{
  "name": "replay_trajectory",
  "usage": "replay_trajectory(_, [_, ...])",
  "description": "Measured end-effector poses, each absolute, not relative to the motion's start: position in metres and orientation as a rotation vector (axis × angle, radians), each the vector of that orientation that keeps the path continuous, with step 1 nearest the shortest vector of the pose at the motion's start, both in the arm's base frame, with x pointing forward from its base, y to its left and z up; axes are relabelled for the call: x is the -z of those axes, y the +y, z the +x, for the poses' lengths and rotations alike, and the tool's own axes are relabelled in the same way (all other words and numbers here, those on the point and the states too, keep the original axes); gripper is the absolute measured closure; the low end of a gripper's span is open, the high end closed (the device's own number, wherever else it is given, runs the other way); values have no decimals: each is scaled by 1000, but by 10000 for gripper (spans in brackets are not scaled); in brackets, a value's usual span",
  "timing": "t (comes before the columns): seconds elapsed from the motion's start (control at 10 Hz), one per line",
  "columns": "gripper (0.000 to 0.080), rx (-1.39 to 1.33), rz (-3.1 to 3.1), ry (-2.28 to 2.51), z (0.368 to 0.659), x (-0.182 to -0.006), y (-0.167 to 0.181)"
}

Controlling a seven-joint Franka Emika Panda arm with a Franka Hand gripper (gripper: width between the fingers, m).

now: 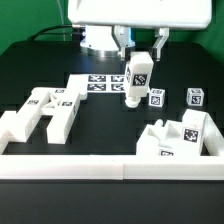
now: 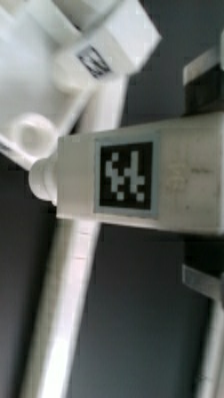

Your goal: Assemble chair

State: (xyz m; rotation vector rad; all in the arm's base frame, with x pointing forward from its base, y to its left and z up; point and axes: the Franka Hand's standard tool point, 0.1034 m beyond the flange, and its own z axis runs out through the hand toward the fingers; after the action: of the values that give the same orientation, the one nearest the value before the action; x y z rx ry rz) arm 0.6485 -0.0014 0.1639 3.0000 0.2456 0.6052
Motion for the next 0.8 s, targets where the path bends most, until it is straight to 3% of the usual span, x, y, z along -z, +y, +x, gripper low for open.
replay_trajectory(0.3, [509, -609, 3056, 167, 647, -150, 14])
replay_trajectory(0.8, [509, -600, 3088, 111, 647, -148, 11])
